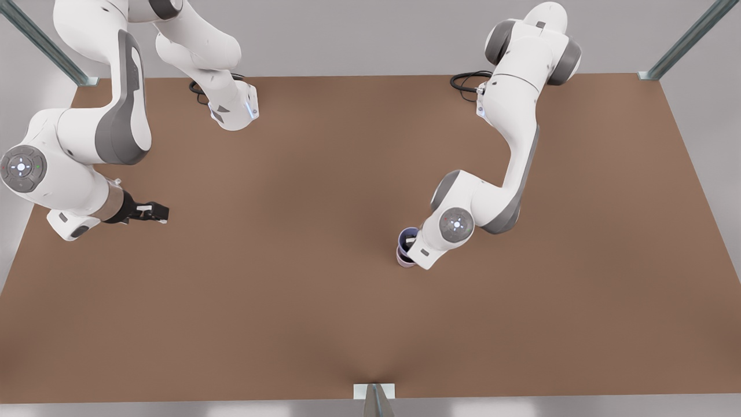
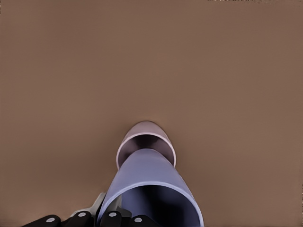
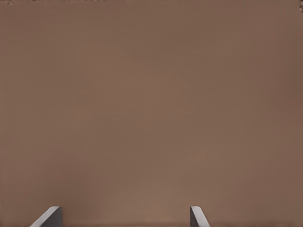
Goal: Stack the cups, with the pink cup at the bottom and the purple cup at the top
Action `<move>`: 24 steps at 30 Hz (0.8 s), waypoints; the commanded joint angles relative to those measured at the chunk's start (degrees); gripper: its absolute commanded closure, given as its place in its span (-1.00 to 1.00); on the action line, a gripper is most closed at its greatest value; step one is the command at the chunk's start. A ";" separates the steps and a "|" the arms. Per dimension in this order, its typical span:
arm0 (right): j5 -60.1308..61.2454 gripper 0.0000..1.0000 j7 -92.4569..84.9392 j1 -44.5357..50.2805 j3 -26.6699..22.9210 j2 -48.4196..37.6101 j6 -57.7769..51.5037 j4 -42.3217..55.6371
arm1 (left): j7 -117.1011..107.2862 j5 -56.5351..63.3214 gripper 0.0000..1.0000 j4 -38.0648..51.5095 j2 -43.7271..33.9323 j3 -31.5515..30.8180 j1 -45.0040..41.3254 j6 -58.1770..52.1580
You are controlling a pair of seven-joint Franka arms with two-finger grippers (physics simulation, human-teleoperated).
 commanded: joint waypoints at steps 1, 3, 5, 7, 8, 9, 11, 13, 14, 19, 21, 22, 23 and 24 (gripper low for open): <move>0.04 -1.00 4.02 0.04 0.04 -0.02 -0.09 0.10 | -10.05 -0.49 0.57 0.08 -0.04 0.01 0.00 0.29; 0.04 -1.00 3.93 -0.04 0.04 -0.02 -0.09 0.10 | -10.14 -0.49 0.57 0.08 -0.04 0.01 0.18 1.17; 0.04 -1.00 3.93 -0.04 0.04 -0.02 -0.09 0.10 | -10.05 -0.49 0.57 0.08 -0.04 0.01 0.35 1.52; 0.04 -1.00 3.93 -0.04 -0.05 0.07 -0.09 0.10 | -9.79 -0.49 0.57 0.08 -0.04 0.01 0.53 1.96; 0.04 -1.00 3.93 -0.04 0.04 0.15 -0.09 0.10 | -9.70 -0.49 0.57 0.08 -0.04 0.01 0.53 1.96; 0.04 -1.00 3.93 -0.04 0.04 0.15 -0.09 0.10 | -9.70 -0.49 0.57 0.08 -0.04 0.01 0.53 2.22; 0.04 -1.00 3.84 -0.13 0.04 0.24 -0.09 0.10 | -9.79 -0.58 0.57 0.08 0.05 0.01 0.53 2.58; 0.04 -1.00 3.84 -0.13 -0.05 0.24 -0.09 0.10 | -10.05 -0.58 0.57 -0.01 0.05 -0.08 0.53 2.31; 0.04 -1.00 3.84 -0.13 0.04 0.24 -0.09 0.10 | -10.14 -0.58 0.57 -0.01 0.05 -0.08 0.53 2.40; 0.13 -1.00 3.84 -0.13 -0.05 0.33 -0.09 0.19 | -9.61 -0.49 0.57 -0.01 1.10 0.01 0.53 2.58; 0.13 -1.00 3.84 -0.13 0.04 0.42 -0.17 0.19 | -9.35 -0.49 0.16 -0.01 1.19 0.01 0.53 2.58; 0.04 -1.00 3.84 -0.13 -0.05 0.42 -0.17 0.28 | -9.44 -0.49 0.19 -0.01 1.28 0.01 0.53 2.49; 0.04 -1.00 3.84 -0.13 -0.05 0.42 -0.17 0.28 | -9.35 -0.49 0.31 -0.01 1.19 0.01 0.53 2.49; 0.04 -1.00 3.84 -0.13 0.04 0.42 -0.17 0.37 | -9.26 -0.40 0.30 -0.01 1.19 0.01 0.53 2.40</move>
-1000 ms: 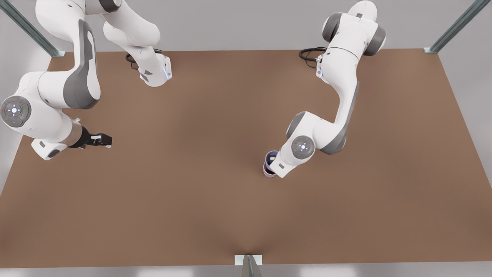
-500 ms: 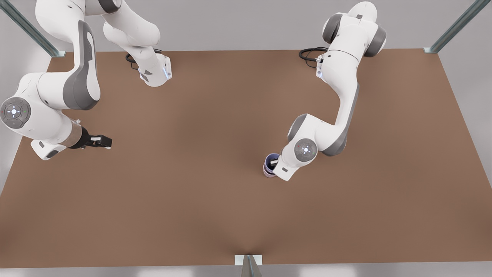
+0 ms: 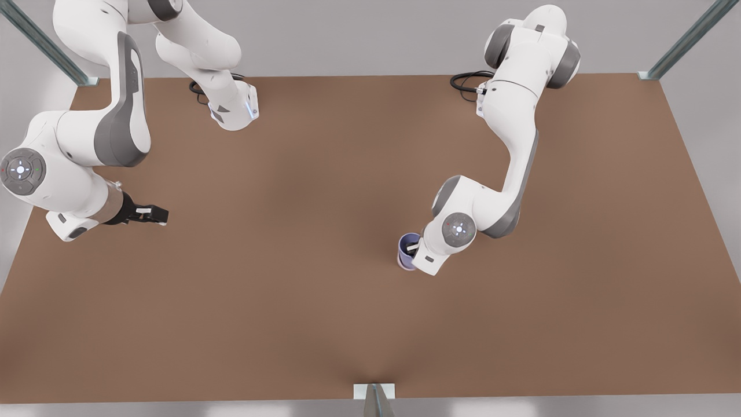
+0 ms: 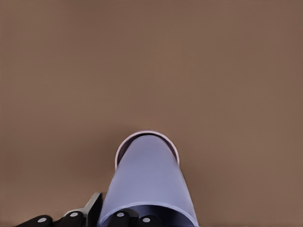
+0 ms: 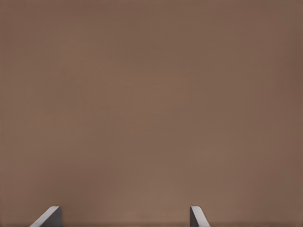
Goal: Stack the cups, with the pink cup at the bottom and the purple cup at the top
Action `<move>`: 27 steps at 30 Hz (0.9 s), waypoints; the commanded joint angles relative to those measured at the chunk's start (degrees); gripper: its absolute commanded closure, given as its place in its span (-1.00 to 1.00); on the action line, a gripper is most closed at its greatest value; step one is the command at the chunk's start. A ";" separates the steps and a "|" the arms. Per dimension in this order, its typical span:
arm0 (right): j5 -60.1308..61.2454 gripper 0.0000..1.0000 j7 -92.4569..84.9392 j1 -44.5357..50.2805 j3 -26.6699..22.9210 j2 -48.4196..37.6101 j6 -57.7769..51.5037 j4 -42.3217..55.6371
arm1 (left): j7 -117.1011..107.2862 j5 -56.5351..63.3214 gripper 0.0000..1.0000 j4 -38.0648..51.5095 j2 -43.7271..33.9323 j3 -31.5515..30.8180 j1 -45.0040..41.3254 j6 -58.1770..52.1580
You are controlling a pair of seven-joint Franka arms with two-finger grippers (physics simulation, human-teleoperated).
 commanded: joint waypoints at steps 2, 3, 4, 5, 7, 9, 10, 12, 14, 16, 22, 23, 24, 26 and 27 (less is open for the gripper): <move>0.02 -1.00 0.98 0.01 0.05 -0.05 -0.06 0.07 | -1.36 0.10 -0.43 0.03 -0.31 0.00 0.00 -0.08; 0.02 -1.00 0.98 -0.08 -0.04 -0.05 -0.06 0.07 | -1.36 0.10 -0.56 0.03 -0.31 0.00 0.09 -0.08; 0.02 -1.00 0.98 -0.08 0.05 -0.05 -0.06 0.07 | -1.36 0.10 -0.53 0.03 -0.31 0.00 0.09 -0.08; 0.02 -1.00 0.98 -0.16 0.05 -0.05 -0.06 0.07 | -1.44 0.10 -0.43 0.03 -0.31 0.00 0.09 -0.17; 0.02 -1.00 0.98 -0.08 -0.04 -0.05 -0.15 0.07 | -1.44 0.10 -0.30 -0.05 -0.40 0.00 0.09 -0.44; 0.02 -1.00 0.98 -0.08 0.05 -0.05 -0.15 0.07 | -1.36 0.10 -0.30 -0.67 -1.01 -0.09 0.18 -0.96; 0.02 -1.00 0.98 -0.08 -0.04 -0.05 -0.15 0.07 | -1.18 0.10 -0.30 -1.55 -1.72 -0.09 0.18 -0.96; 0.02 -1.00 0.98 -0.08 0.05 -0.05 -0.15 0.07 | -1.09 0.10 -0.15 -2.08 -2.33 -0.09 0.18 -1.05; 0.10 -1.00 1.07 0.01 -0.04 -0.05 -0.15 0.07 | -1.18 0.01 0.37 -2.08 -2.42 -0.09 0.18 -1.05; 0.02 -1.00 1.07 0.01 -0.04 -0.05 -0.15 0.07 | -1.18 0.01 0.55 -2.08 -2.42 -0.09 0.18 -1.05; 0.10 -1.00 1.07 -0.08 -0.04 0.21 -0.33 0.33 | -1.18 0.01 0.57 -2.43 -2.86 -0.09 0.18 -1.58; 0.10 -1.00 1.07 -0.08 -0.04 0.21 -0.41 0.33 | -1.18 0.01 0.57 -2.78 -3.21 -0.09 0.26 -1.84; 0.02 -1.00 1.07 -0.08 0.05 0.21 -0.41 0.33 | -1.18 0.01 0.57 -3.13 -3.56 -0.09 0.26 -2.28; 0.11 -1.00 1.07 -0.08 0.05 0.30 -0.41 0.33 | -1.27 0.01 0.57 -3.75 -4.35 -0.09 0.26 -3.86; 0.11 -1.00 1.07 -0.08 -0.04 0.21 -0.41 0.33 | -1.18 0.01 0.57 -3.92 -4.35 -0.18 0.26 -4.30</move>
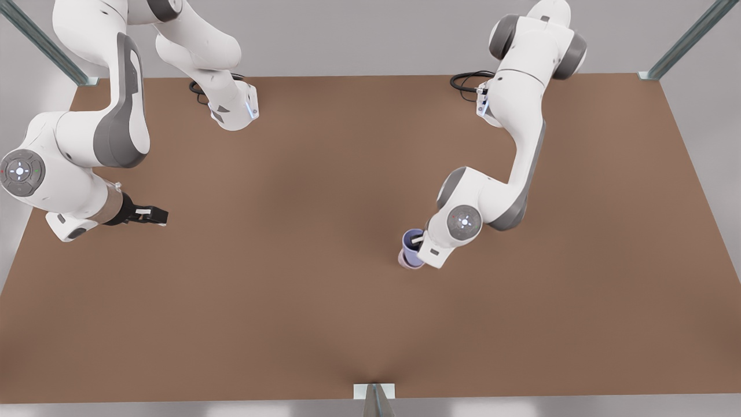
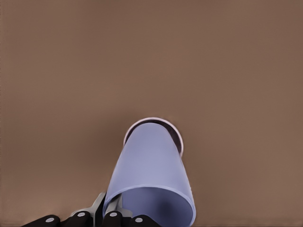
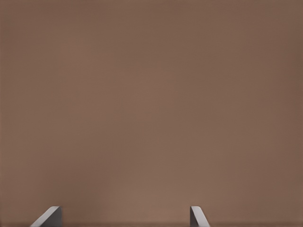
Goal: Stack the cups, with the pink cup at the bottom and the purple cup at the top
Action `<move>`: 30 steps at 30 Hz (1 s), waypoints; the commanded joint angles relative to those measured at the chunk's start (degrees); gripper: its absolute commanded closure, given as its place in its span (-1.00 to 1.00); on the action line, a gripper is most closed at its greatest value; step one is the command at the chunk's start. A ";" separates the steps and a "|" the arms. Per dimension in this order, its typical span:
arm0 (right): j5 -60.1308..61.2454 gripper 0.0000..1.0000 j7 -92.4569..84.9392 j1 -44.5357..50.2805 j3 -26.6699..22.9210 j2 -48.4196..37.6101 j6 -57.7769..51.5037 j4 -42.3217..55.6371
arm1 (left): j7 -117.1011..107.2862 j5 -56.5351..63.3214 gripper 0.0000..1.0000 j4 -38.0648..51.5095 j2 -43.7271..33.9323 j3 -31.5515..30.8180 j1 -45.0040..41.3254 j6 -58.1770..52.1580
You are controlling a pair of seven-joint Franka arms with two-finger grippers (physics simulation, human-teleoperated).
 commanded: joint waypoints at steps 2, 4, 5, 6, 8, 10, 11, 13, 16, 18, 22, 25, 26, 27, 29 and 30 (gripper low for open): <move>0.06 -1.00 0.16 -0.01 0.00 -0.01 -0.10 0.03 | -0.28 -0.23 0.57 -0.15 -0.27 -0.03 -0.09 -2.25; 0.06 -1.00 0.16 -0.01 0.00 -0.01 -0.19 0.03 | -0.45 -0.32 0.57 -0.33 -0.10 -0.12 -0.09 -2.25; 0.06 -1.00 0.16 -0.10 0.09 -0.01 -0.19 0.03 | -0.45 -0.32 0.57 -0.59 -0.18 -0.90 -0.09 -2.25; 0.06 -1.00 0.25 -0.10 0.09 -0.01 -0.19 0.03 | -0.45 -0.32 0.57 -0.59 -0.09 -0.91 -0.09 -2.25; 0.32 -1.00 0.16 -0.10 0.00 -0.01 -0.19 0.03 | -0.54 -0.41 0.57 -0.59 0.08 -0.99 -0.09 -2.25; 0.32 -1.00 0.16 -0.10 0.09 -0.01 -0.19 0.03 | -0.63 -1.02 0.57 -0.59 0.17 -1.61 -0.09 -2.16; 0.32 -1.00 0.16 -0.10 0.00 -0.01 -0.19 0.03 | -0.63 -1.11 0.57 -0.77 0.34 -1.61 -0.09 -2.16; 0.32 -1.00 0.16 -0.10 0.00 -0.01 -0.10 0.03 | -0.54 -1.11 -0.43 -0.77 0.43 -1.61 -0.09 -1.55; 0.32 -1.00 0.16 -0.10 0.00 -0.01 -0.10 0.03 | -0.45 -1.11 -1.00 -0.68 0.70 -1.61 -0.09 -1.20; 0.32 -1.00 0.16 -0.10 0.00 0.08 -0.10 0.03 | -0.45 -1.29 -1.00 -0.59 0.78 -1.61 0.00 -1.02; 0.41 -1.00 0.16 -0.10 0.00 -0.01 -0.10 0.03 | -0.36 -1.29 -1.00 -0.50 1.14 -1.61 0.44 -0.93; 0.41 -1.00 0.16 -0.10 0.00 -0.01 0.07 0.03 | -0.36 -1.29 -1.00 -0.50 1.14 -1.61 0.88 -0.93; 0.41 -1.00 0.16 -0.10 0.00 -0.01 0.07 0.03 | -0.36 -1.29 -1.00 -0.50 1.22 -1.52 0.88 -0.93; 0.32 -1.00 0.16 -0.10 0.00 -0.01 0.07 0.03 | -0.36 -1.29 -1.00 -0.50 1.22 -1.61 0.88 -0.93; 0.32 -1.00 0.16 -0.10 0.09 -0.01 -0.01 0.03 | -0.36 -1.29 -1.00 -0.50 1.66 -1.61 0.88 -0.58; 0.32 -1.00 0.16 -0.10 0.09 -0.01 0.07 0.03 | -0.36 -1.29 -1.00 -0.59 1.66 -1.61 0.79 -0.58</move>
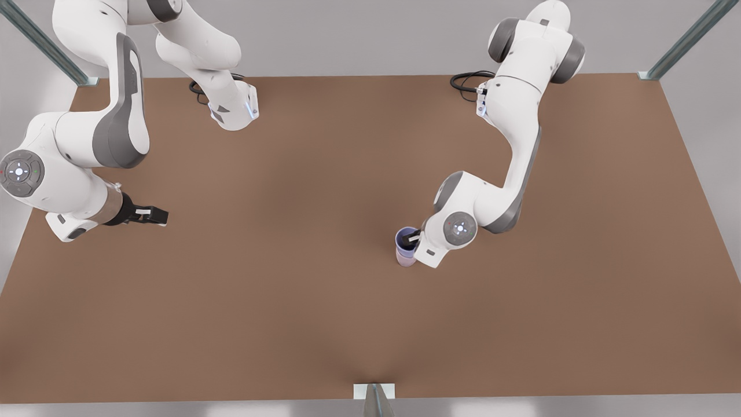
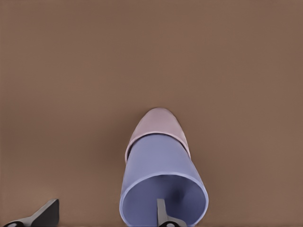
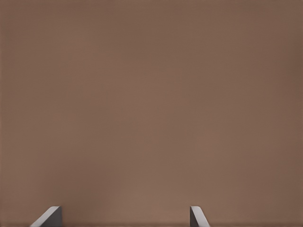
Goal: Stack the cups, with the pink cup at the bottom and the purple cup at the top
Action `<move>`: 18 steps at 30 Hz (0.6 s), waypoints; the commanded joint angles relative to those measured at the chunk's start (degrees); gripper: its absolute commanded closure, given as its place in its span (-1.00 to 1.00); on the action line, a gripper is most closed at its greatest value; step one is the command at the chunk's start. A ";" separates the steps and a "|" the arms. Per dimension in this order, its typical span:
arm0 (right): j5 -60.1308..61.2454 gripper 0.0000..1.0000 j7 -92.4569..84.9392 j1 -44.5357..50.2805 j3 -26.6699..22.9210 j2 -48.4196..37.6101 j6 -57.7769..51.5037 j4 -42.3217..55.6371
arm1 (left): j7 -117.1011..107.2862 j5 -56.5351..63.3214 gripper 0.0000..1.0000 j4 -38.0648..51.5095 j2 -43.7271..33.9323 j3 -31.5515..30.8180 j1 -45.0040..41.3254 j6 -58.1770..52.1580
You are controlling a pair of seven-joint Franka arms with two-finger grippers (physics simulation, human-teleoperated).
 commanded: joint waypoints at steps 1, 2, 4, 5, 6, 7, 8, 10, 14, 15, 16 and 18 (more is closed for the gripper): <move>0.02 -1.00 0.01 0.00 0.08 -0.06 0.04 0.03 | -0.34 0.11 -1.00 -0.02 -0.01 -0.01 -0.02 0.10; 0.10 -1.00 0.01 0.00 -0.01 -0.06 0.04 0.03 | -0.34 0.11 -1.00 -0.02 -0.01 -0.01 -0.03 0.18; 0.02 -1.00 0.01 0.00 -0.01 -0.06 0.04 0.03 | -0.34 0.11 -1.00 -0.02 -0.01 -0.01 0.06 0.18; 0.02 -1.00 0.01 0.00 0.08 -0.06 0.04 0.03 | -0.34 0.11 -1.00 -0.02 -0.01 -0.01 -0.02 0.54; 0.10 -1.00 0.01 0.00 -0.01 -0.06 0.04 0.03 | -0.34 0.11 -1.00 -0.02 -0.01 -0.01 0.06 0.54; 0.02 -1.00 0.01 0.00 -0.01 -0.06 0.04 0.03 | -0.34 0.11 -1.00 -0.02 -0.01 -0.01 0.06 0.54; 0.02 -1.00 0.01 0.00 -0.01 0.02 0.04 0.03 | -0.34 0.02 -1.00 -0.02 0.26 -0.01 0.06 0.62; 0.02 -1.00 0.01 0.00 0.08 0.03 0.04 0.03 | -0.34 0.11 -1.00 -0.02 0.26 -0.01 0.06 0.71; 0.10 -1.00 0.01 0.00 -0.01 -0.06 0.04 0.03 | -0.34 0.11 -1.00 -0.10 0.08 -0.01 0.33 0.54; 0.10 -1.00 0.01 0.00 0.08 -0.06 0.04 0.03 | -0.43 0.11 -1.00 -0.10 -0.01 -0.01 0.33 0.45; 0.02 -1.00 0.01 0.00 -0.01 -0.06 0.04 0.03 | -0.43 0.11 -1.00 -0.02 -0.18 -0.01 0.41 0.27; 0.10 -1.00 0.01 0.00 0.08 -0.06 0.04 0.03 | -0.34 0.11 -1.00 -0.02 -0.18 -0.01 0.41 0.18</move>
